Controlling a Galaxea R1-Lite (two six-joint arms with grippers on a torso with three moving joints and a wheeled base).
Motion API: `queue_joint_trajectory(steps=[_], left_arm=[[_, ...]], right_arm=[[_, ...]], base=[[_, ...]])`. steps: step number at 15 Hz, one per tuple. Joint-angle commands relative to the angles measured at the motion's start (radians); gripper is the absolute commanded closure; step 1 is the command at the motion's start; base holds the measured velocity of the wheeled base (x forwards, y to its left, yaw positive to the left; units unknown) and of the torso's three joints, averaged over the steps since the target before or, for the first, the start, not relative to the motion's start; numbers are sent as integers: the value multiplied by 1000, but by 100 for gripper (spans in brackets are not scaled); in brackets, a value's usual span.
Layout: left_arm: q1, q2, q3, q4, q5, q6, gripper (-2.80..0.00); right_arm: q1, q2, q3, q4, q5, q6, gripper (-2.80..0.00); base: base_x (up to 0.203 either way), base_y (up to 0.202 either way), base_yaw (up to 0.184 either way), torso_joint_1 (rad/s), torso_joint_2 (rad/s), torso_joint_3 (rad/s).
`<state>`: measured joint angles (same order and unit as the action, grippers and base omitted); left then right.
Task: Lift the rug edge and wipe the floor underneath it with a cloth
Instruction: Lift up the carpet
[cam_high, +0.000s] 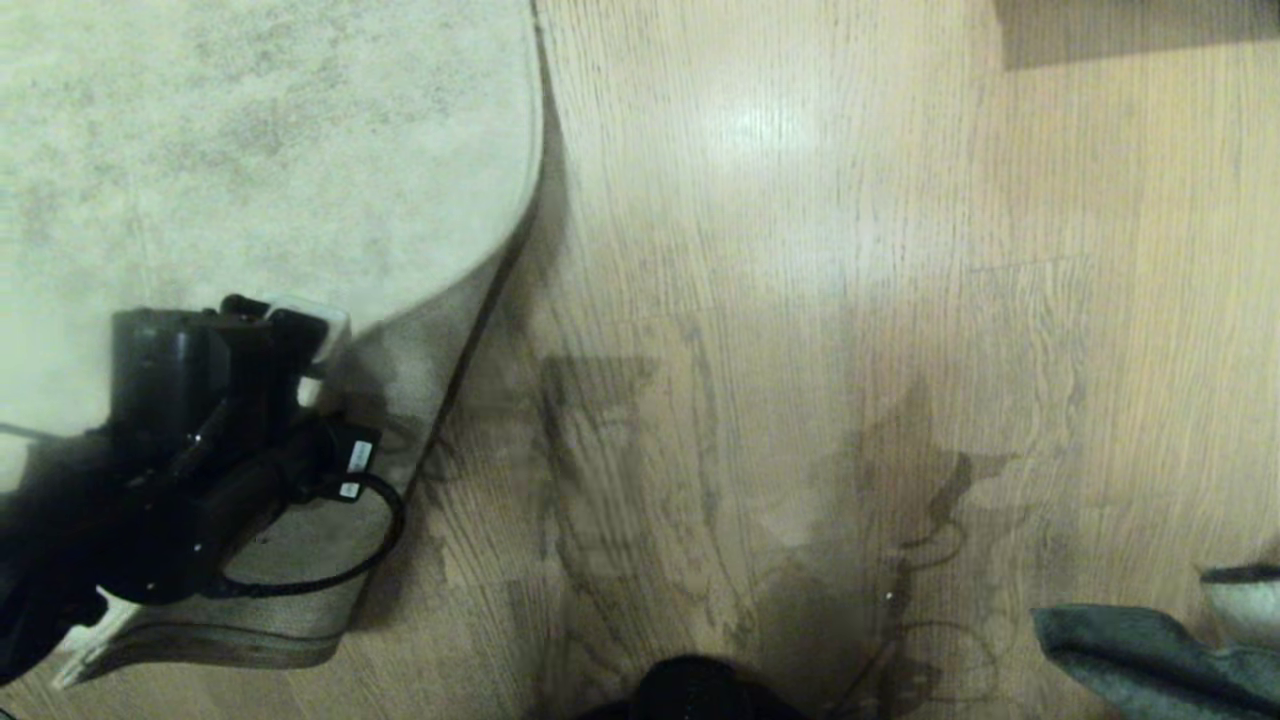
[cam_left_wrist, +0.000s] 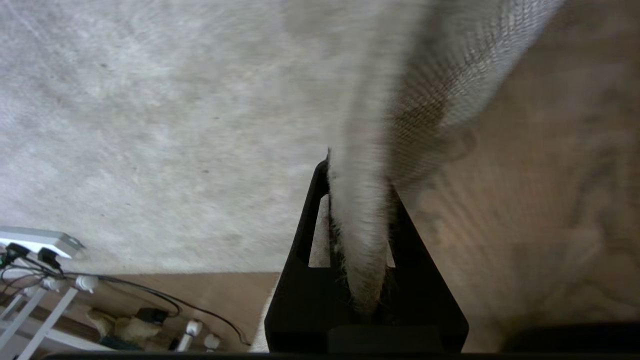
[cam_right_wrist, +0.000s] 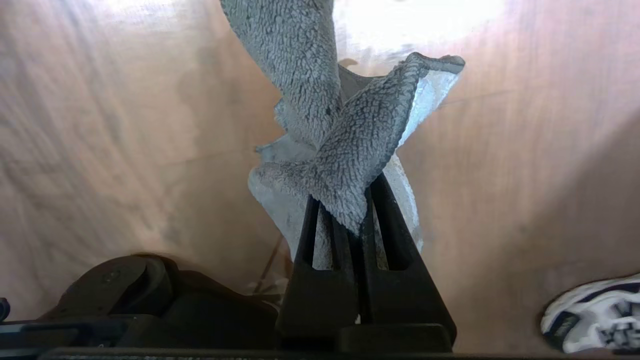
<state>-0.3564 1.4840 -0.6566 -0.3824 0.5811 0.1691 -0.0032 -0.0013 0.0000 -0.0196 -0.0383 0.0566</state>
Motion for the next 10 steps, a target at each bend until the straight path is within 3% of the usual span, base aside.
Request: queue_joint_trajectory(steps=[1,10], left_arm=[[0,1,5,0,5,1,0],[3,1,4,0,6,-17,0]], right_arm=[[0,1,0,0,0,0,0],[0,1,0,0,0,0,0]], base=[[0,195,-3,-6,2,2],[0,174,-3,3,4,3]])
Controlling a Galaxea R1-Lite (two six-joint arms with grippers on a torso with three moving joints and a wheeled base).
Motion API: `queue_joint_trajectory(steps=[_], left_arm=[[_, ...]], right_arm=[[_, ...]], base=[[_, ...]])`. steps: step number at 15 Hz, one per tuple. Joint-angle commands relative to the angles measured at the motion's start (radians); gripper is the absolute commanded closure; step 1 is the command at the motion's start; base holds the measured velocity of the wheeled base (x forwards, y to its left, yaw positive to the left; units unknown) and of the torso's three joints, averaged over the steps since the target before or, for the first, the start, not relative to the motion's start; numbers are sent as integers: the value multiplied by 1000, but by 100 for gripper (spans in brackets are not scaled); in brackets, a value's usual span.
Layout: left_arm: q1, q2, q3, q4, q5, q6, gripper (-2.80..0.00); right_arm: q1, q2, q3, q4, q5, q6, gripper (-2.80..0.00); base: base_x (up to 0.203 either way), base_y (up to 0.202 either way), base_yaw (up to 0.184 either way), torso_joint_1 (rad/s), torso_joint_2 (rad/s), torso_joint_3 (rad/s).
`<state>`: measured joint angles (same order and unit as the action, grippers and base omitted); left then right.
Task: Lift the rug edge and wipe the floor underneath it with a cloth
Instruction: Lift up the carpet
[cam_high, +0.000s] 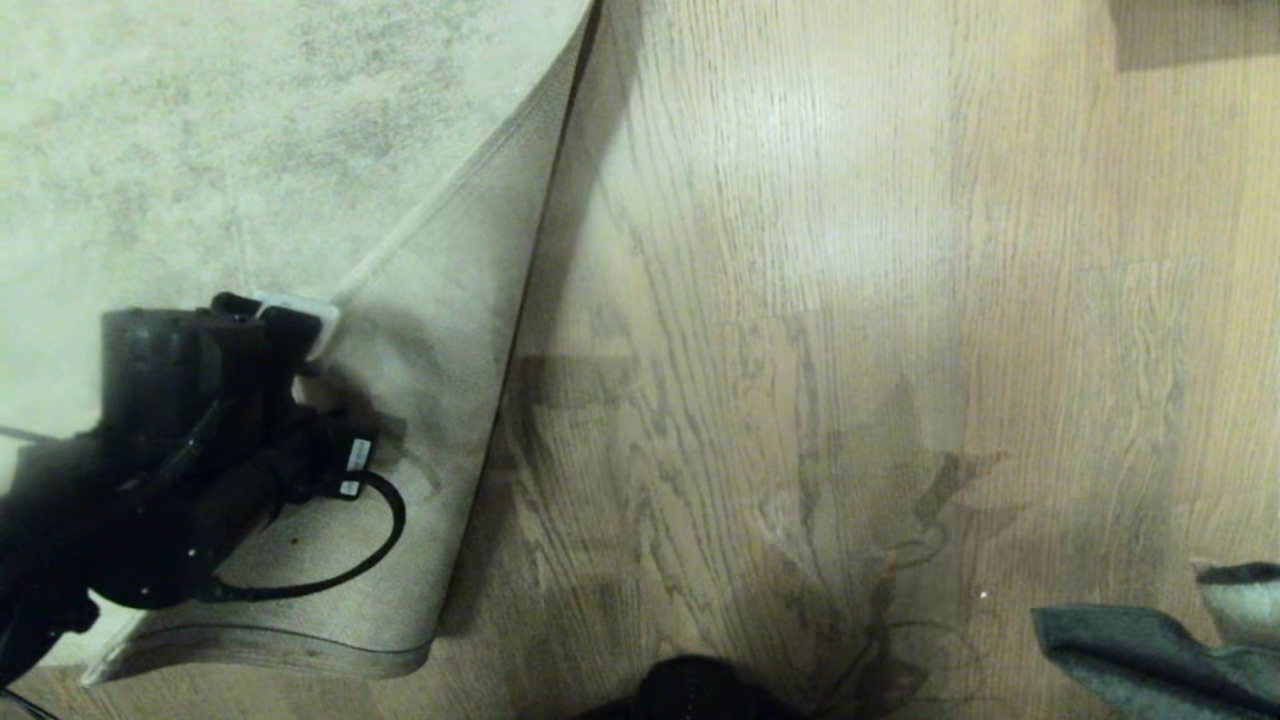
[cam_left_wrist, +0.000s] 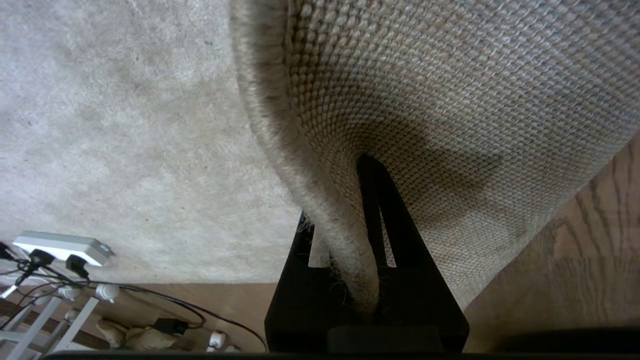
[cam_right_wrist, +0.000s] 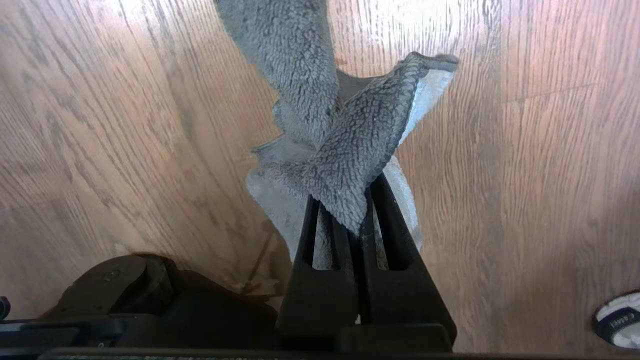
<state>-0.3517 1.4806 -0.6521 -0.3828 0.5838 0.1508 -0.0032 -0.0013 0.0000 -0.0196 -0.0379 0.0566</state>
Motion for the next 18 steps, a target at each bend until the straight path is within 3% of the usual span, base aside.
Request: queue_joint_trajectory(steps=[1,18], left_arm=[[-1,4,-3,1,4,1,0],[3,-40,-4,-1,-1,-16,0]], right_arm=[[0,1,0,0,0,0,0],[0,1,0,0,12,-22,0]], base=[[0,0,0,0,0,0],[0,0,0,0,0,0]])
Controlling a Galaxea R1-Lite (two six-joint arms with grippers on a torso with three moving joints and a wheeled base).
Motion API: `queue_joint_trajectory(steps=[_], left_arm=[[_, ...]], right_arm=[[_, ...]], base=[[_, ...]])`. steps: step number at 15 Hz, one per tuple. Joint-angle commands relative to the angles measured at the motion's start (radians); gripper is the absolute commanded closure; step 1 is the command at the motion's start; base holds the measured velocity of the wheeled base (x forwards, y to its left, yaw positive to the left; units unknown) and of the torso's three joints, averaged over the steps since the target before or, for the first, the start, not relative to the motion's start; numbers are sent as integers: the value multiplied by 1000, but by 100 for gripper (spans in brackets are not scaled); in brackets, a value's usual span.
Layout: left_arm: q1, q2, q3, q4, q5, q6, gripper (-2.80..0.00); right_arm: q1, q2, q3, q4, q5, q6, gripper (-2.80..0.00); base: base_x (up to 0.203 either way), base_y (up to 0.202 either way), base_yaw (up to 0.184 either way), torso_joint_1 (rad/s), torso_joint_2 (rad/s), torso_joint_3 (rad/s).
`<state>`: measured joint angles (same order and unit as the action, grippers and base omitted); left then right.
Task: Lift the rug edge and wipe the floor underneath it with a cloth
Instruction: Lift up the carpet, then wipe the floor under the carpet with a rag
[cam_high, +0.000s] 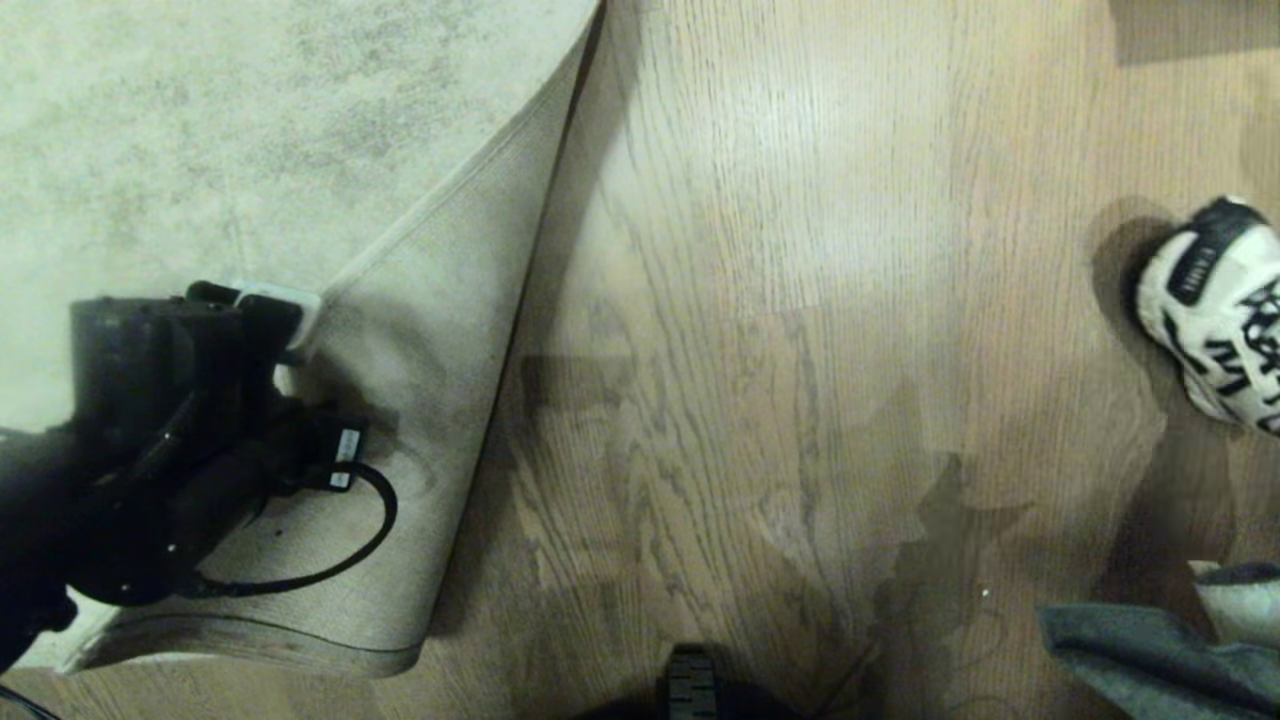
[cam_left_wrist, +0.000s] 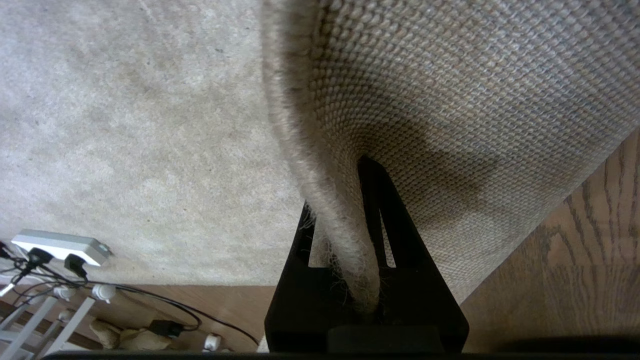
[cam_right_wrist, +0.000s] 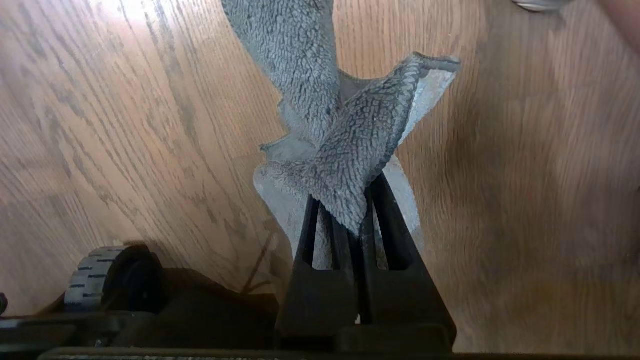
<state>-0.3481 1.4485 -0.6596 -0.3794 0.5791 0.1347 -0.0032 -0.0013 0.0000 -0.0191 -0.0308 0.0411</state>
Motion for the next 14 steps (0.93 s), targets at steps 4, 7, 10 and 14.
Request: queue_joint_trajectory(steps=[4,7,10,14], left_arm=[[0,-8,6,-4,4,0,0],[0,-5,8,-4,2,0,0],[-2,0,17,-4,1,-1,0],[-2,7,14,-4,-1,-1,0]], right_arm=[[0,1,0,2,32,-92,0],[3,19,-53,27,68,-124,0],[5,136,-152,63,145,-121,0],[6,367,-259,57,310,-125,0]], base=[[0,0,0,0,0,0],[0,0,0,0,0,0],[0,0,0,0,0,0],[0,0,0,0,0,0]])
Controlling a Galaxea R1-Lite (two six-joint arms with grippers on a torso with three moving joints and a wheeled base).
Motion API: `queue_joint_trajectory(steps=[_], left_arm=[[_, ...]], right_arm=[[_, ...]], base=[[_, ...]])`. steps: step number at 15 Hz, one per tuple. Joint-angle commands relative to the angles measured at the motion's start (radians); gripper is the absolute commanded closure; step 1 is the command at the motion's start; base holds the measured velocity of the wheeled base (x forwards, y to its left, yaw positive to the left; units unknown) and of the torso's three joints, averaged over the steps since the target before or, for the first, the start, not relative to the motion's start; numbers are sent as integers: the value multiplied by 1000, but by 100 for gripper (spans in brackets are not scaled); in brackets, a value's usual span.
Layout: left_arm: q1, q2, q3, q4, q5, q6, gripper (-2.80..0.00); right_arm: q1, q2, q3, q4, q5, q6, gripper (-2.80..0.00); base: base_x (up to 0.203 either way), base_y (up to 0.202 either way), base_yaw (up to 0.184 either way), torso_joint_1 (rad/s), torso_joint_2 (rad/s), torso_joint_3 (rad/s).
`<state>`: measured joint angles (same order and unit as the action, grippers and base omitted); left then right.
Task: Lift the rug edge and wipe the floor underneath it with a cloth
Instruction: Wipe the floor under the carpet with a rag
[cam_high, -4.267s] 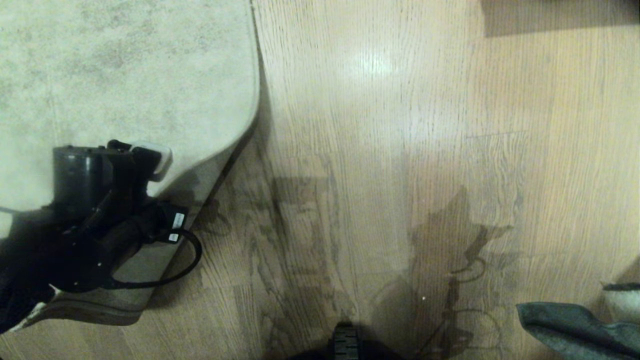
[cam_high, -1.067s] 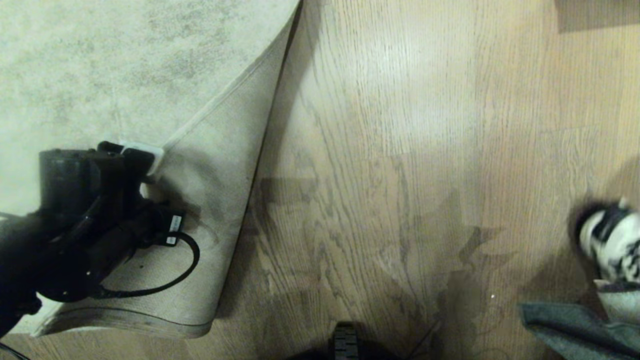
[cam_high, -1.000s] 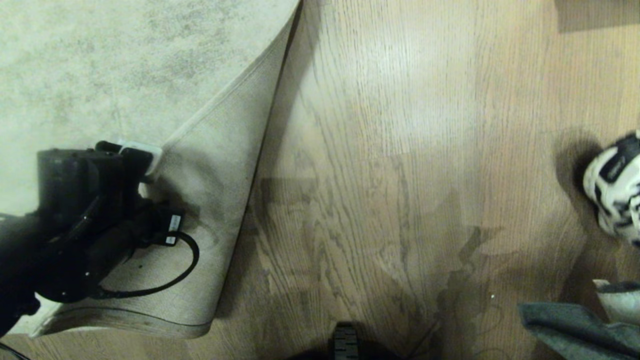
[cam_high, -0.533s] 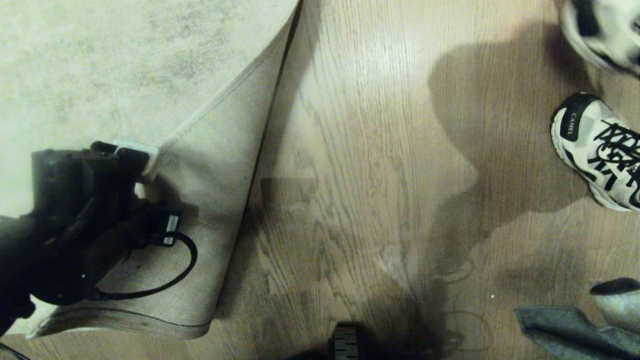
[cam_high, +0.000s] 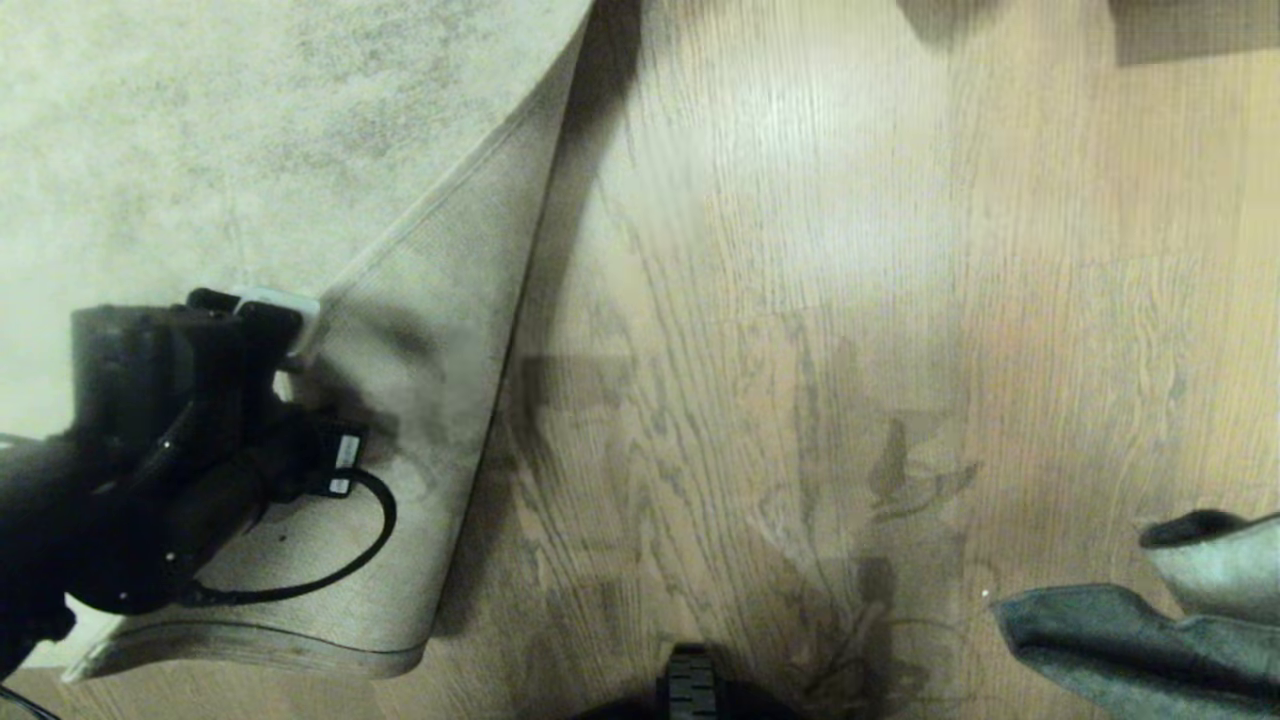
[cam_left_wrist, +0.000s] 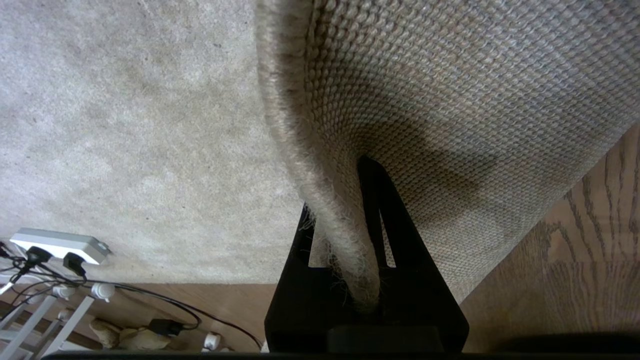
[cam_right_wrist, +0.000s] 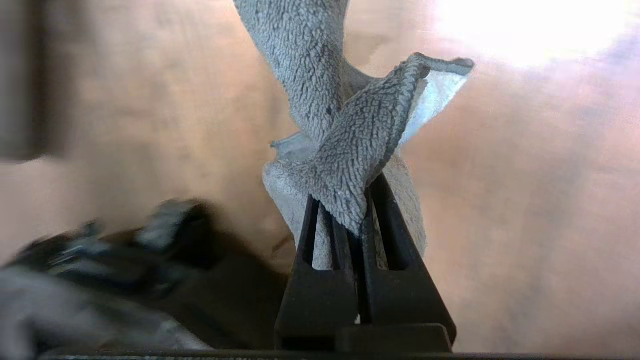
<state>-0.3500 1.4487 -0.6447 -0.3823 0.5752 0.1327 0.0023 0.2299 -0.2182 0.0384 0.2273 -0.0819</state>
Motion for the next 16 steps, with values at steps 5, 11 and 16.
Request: queue_joint_trajectory(steps=[5,11,16], left_arm=[[-1,9,0,-1,5,1,0],[-6,16,-2,-1,5,4,0],[-6,16,-6,-1,6,2,0]], right_arm=[[2,401,-185,-15,232,-44,0],[208,715,-307,-135,252,-70,0],[504,1015,-419,-308,185,-71,0]], base=[[0,0,0,0,0,0],[0,0,0,0,0,0],[0,0,0,0,0,0]])
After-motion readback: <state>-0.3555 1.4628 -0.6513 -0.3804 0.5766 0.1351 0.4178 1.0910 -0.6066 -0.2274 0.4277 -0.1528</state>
